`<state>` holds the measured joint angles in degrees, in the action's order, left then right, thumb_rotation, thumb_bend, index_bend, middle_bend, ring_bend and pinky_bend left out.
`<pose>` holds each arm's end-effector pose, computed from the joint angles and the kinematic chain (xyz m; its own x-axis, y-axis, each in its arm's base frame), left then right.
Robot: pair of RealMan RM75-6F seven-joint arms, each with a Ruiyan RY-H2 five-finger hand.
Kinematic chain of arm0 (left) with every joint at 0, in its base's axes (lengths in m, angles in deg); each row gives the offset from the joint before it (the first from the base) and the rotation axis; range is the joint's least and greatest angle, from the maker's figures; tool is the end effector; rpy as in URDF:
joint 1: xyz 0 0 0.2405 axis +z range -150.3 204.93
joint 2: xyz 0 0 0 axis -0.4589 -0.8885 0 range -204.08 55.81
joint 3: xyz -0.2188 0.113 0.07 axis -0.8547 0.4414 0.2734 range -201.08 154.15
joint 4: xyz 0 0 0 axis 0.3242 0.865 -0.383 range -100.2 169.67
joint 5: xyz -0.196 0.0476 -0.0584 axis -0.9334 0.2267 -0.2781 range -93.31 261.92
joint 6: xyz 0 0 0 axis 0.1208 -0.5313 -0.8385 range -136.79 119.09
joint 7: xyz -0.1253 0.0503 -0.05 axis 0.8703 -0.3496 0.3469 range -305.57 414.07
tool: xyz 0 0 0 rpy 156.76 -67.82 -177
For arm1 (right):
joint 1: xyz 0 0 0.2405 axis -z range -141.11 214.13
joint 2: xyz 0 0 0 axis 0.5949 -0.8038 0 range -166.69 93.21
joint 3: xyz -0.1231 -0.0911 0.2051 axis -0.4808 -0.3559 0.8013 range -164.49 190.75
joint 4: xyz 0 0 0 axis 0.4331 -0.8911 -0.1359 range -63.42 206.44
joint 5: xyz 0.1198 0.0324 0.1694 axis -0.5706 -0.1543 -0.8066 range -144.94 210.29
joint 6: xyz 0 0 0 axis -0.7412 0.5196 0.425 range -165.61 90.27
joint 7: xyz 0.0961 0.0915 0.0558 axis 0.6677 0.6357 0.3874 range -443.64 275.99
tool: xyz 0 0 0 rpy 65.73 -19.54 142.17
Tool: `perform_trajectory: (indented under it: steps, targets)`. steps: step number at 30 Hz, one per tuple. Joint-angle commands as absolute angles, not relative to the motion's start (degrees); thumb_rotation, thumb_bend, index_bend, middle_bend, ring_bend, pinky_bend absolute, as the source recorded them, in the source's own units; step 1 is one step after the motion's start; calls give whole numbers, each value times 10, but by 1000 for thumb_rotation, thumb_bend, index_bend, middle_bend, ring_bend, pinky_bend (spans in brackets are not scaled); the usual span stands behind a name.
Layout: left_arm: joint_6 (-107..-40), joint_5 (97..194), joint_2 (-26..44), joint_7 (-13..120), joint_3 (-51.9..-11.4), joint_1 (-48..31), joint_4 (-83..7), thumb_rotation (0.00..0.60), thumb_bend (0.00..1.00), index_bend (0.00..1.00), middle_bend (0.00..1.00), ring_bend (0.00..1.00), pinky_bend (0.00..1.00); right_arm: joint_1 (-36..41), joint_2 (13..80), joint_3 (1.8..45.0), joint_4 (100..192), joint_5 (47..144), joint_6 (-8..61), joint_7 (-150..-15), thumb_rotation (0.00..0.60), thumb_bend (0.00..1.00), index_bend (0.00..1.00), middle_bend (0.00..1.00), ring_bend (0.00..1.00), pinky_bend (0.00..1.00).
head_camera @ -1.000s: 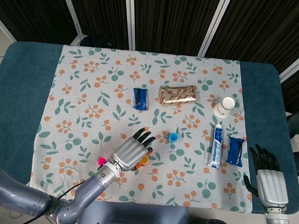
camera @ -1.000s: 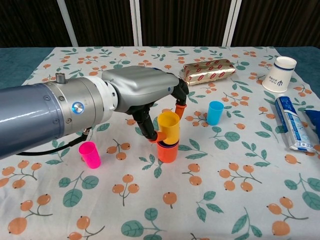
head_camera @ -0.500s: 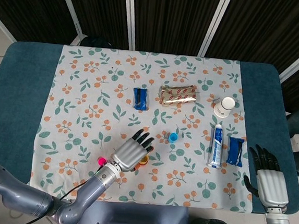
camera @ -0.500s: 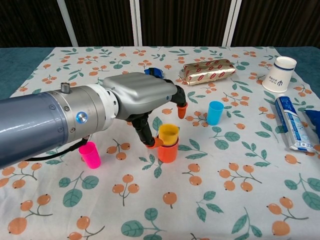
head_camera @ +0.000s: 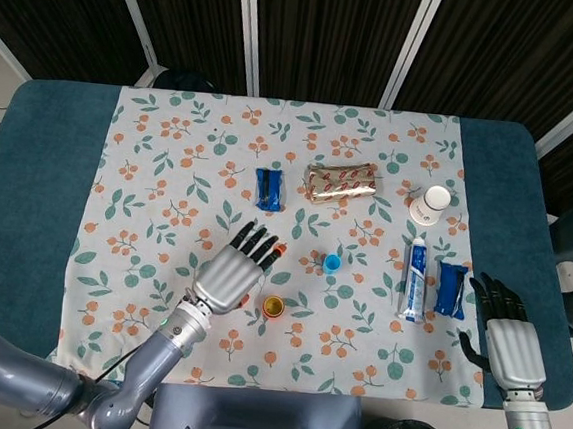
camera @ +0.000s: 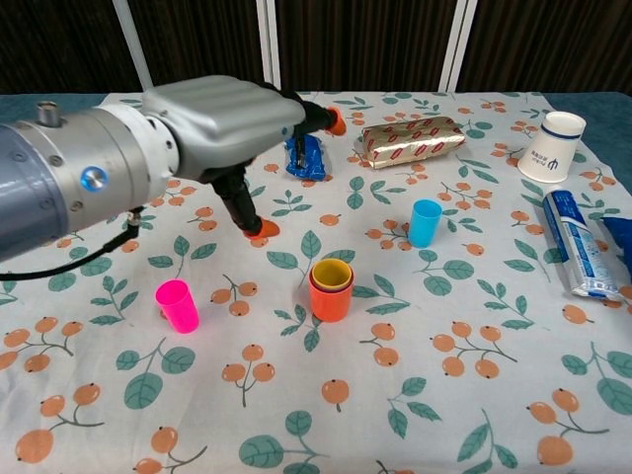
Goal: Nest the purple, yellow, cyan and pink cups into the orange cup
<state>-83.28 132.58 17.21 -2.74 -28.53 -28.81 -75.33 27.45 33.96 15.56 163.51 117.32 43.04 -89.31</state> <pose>-0.0351 0.2792 -0.0205 0.6691 0.0889 0.7378 0.6555 -0.5385 -0.5295 -0.2938 -0.1999 0.1122 0.3861 -0.0670 0.9200 -0.9218 -0.0659 0.3821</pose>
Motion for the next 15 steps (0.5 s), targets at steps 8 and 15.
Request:
perform_trajectory:
  steps: [8, 15]
  targets:
    - [-903, 1438, 67, 130, -226, -182, -726, 600, 169, 78, 53, 0, 32, 165, 337, 200, 1653, 1160, 288, -881, 600, 415, 54, 0, 18, 115]
    - [-937, 1493, 9, 276, -206, -117, -690, 600, 146, 78, 44, 0, 31, 106, 363, 221, 1660, 1118, 199, -909, 600, 414, 54, 0, 18, 115]
